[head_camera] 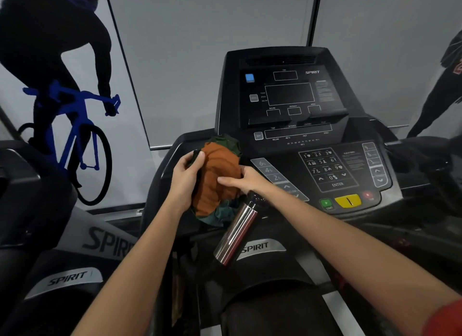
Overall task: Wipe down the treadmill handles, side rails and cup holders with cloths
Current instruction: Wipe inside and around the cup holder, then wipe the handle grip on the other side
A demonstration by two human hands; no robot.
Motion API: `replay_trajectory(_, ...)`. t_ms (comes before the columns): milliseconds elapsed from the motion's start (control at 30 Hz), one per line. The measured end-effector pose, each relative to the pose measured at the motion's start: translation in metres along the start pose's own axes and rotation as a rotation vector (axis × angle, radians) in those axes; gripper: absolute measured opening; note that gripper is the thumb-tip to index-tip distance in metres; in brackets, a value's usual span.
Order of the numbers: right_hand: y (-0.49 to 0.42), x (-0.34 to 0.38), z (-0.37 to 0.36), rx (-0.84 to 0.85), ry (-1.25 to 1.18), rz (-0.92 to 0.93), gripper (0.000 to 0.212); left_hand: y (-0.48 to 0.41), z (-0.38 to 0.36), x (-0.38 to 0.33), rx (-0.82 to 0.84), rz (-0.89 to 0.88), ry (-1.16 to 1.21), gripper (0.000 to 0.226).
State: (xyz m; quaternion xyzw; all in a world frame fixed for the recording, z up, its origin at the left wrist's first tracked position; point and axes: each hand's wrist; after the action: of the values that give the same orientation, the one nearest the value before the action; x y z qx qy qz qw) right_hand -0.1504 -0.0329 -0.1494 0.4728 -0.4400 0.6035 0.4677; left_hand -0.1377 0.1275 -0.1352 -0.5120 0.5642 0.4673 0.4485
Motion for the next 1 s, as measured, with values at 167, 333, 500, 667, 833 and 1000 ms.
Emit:
replay_trajectory(167,0.014,0.013,0.004,-0.042,-0.049,0.031,0.037,0.015,0.005,0.003,0.031,-0.034,-0.087,0.052)
replay_trajectory(333,0.036,0.031,0.016,-0.129,0.048,0.117,0.035,0.028,-0.01,-0.007,-0.076,-0.17,-0.087,0.047)
replay_trajectory(500,0.056,0.045,0.032,-0.242,-0.023,0.209,0.035,0.041,-0.03,-0.021,-0.081,-0.237,-0.06,0.042)
replay_trajectory(667,0.086,0.067,0.05,-0.358,-0.024,0.296,0.033,0.058,-0.057,-0.039,-0.025,-0.309,-0.044,0.039)
replay_trajectory(833,0.12,0.076,0.075,-0.511,-0.037,0.362,0.022,0.08,-0.091,-0.048,0.06,-0.354,0.002,0.032)
replay_trajectory(1000,0.158,0.067,0.099,-0.58,-0.014,0.352,0.019,0.103,-0.121,-0.03,0.164,-0.321,0.029,0.025)
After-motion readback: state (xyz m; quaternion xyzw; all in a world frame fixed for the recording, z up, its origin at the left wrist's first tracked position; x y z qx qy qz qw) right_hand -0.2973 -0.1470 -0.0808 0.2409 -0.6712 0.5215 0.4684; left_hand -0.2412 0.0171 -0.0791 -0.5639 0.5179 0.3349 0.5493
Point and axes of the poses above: each hand's wrist, its own y-axis away from the middle knuckle, its own z-axis out of the back of the hand, x = y × z, and after that the axes turned 7 degrees about z, right-handed
